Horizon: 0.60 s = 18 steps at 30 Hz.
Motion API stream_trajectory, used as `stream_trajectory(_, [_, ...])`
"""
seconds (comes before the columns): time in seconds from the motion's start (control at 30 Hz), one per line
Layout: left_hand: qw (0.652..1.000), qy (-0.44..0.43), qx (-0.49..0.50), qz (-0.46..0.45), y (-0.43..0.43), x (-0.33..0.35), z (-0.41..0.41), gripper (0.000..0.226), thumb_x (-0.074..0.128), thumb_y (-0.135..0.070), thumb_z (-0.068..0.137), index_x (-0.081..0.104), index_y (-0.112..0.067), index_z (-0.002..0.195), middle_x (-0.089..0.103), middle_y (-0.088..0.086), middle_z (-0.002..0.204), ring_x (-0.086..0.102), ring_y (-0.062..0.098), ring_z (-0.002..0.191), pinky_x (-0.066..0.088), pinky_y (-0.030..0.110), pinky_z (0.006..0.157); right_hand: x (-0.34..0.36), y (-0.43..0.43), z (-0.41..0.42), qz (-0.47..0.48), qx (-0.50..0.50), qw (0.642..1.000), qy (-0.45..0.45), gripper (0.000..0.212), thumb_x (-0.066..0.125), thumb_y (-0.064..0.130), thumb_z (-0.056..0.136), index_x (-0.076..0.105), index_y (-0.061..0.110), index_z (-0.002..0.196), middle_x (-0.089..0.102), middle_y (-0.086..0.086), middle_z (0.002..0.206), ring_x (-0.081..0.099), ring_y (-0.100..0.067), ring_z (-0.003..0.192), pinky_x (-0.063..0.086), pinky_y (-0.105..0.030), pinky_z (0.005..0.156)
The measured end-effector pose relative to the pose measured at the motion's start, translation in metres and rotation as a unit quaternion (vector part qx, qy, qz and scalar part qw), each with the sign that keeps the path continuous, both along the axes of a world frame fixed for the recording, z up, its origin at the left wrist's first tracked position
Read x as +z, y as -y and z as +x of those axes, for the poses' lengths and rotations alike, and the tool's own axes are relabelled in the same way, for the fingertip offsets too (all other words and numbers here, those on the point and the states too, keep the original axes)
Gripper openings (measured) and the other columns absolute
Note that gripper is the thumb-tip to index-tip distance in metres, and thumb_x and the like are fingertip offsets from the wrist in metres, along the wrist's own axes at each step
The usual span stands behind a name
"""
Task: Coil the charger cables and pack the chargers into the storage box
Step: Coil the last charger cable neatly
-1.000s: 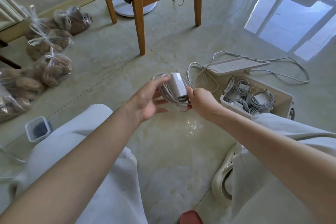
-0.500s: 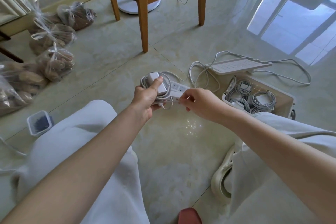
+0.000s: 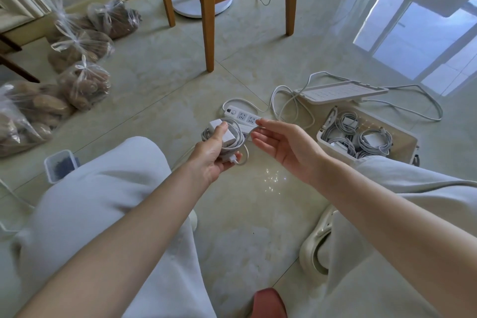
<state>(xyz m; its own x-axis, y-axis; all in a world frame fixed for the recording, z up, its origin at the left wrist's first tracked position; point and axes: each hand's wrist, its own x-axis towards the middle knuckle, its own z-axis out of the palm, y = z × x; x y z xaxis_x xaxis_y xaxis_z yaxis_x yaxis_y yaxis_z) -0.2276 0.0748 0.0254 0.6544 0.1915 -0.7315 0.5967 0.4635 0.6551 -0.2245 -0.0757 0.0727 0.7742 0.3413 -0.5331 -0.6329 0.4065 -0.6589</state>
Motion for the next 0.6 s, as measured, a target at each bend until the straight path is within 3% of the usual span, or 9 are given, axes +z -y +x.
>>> stream_trajectory(0.07, [1.0,-0.002,-0.014,-0.016,0.0,0.0,-0.002,0.017,0.062,-0.032,0.089,0.06,-0.014,0.09,0.066,0.005,0.079,0.058,0.018,0.069,0.049,0.035,0.063,-0.002,-0.002,-0.004,-0.016,0.02,0.998,0.056,0.005,0.056,0.007,0.089,0.06,0.009,0.085,0.06,-0.002,0.069,0.062,-0.01,0.066,0.055,-0.019,0.071])
stream_trajectory(0.17, [1.0,-0.002,-0.024,-0.01,0.001,0.0,-0.005,0.015,0.063,-0.031,0.089,0.061,-0.016,0.09,0.066,0.005,0.077,0.059,0.018,0.067,0.05,0.032,0.056,-0.008,-0.005,-0.007,-0.159,0.019,0.976,0.146,0.015,0.055,0.008,0.091,0.059,0.011,0.077,0.055,-0.001,0.068,0.055,-0.008,0.065,0.052,-0.015,0.069])
stream_trajectory(0.23, [1.0,0.001,-0.026,-0.001,0.002,-0.001,-0.006,0.016,0.064,-0.031,0.088,0.061,-0.016,0.088,0.065,0.005,0.075,0.059,0.018,0.064,0.05,0.031,0.053,-0.015,-0.003,-0.008,-0.217,-0.011,0.968,0.126,0.018,0.053,0.009,0.093,0.061,0.009,0.076,0.057,-0.003,0.072,0.055,-0.01,0.067,0.053,-0.013,0.067])
stream_trajectory(0.33, [0.999,0.006,-0.049,0.021,0.004,0.0,-0.007,0.02,0.065,-0.034,0.087,0.061,-0.015,0.089,0.063,0.005,0.073,0.059,0.018,0.063,0.053,0.035,0.064,-0.024,-0.001,-0.006,-0.222,-0.036,0.973,0.053,0.022,0.047,0.006,0.095,0.063,0.005,0.08,0.058,-0.005,0.074,0.053,-0.01,0.06,0.053,-0.014,0.059])
stream_trajectory(0.4, [0.996,0.015,-0.082,0.03,0.007,0.001,-0.008,0.023,0.064,-0.037,0.087,0.061,-0.014,0.088,0.062,0.004,0.071,0.058,0.018,0.063,0.052,0.034,0.064,-0.03,-0.001,-0.002,-0.261,-0.024,0.965,0.025,0.02,0.044,0.006,0.096,0.063,0.001,0.091,0.053,-0.004,0.069,0.042,-0.008,0.048,0.042,-0.014,0.046])
stream_trajectory(0.47, [0.992,0.041,-0.114,0.04,0.013,0.003,-0.01,0.024,0.063,-0.038,0.087,0.061,-0.014,0.087,0.061,0.004,0.069,0.058,0.018,0.062,0.05,0.029,0.055,-0.035,-0.001,0.002,-0.328,0.019,0.944,0.019,0.018,0.045,0.008,0.096,0.062,0.004,0.09,0.05,-0.003,0.064,0.033,-0.008,0.042,0.032,-0.018,0.045])
stream_trajectory(0.5, [0.989,0.059,-0.127,0.054,0.016,0.002,-0.011,0.024,0.063,-0.038,0.087,0.061,-0.014,0.087,0.061,0.003,0.068,0.058,0.017,0.059,0.049,0.028,0.053,-0.038,0.0,0.004,-0.388,0.071,0.918,0.04,0.022,0.046,0.01,0.096,0.061,0.006,0.082,0.051,-0.003,0.063,0.035,-0.011,0.043,0.033,-0.021,0.047])
stream_trajectory(0.6, [0.98,0.108,-0.138,0.095,0.022,-0.002,-0.014,0.025,0.063,-0.035,0.088,0.064,-0.01,0.094,0.061,0.003,0.07,0.058,0.012,0.053,0.053,0.028,0.055,-0.041,0.005,0.003,-0.577,0.253,0.756,0.177,0.032,0.042,0.015,0.097,0.061,0.005,0.073,0.066,-0.014,0.08,0.056,-0.028,0.067,0.045,-0.03,0.064])
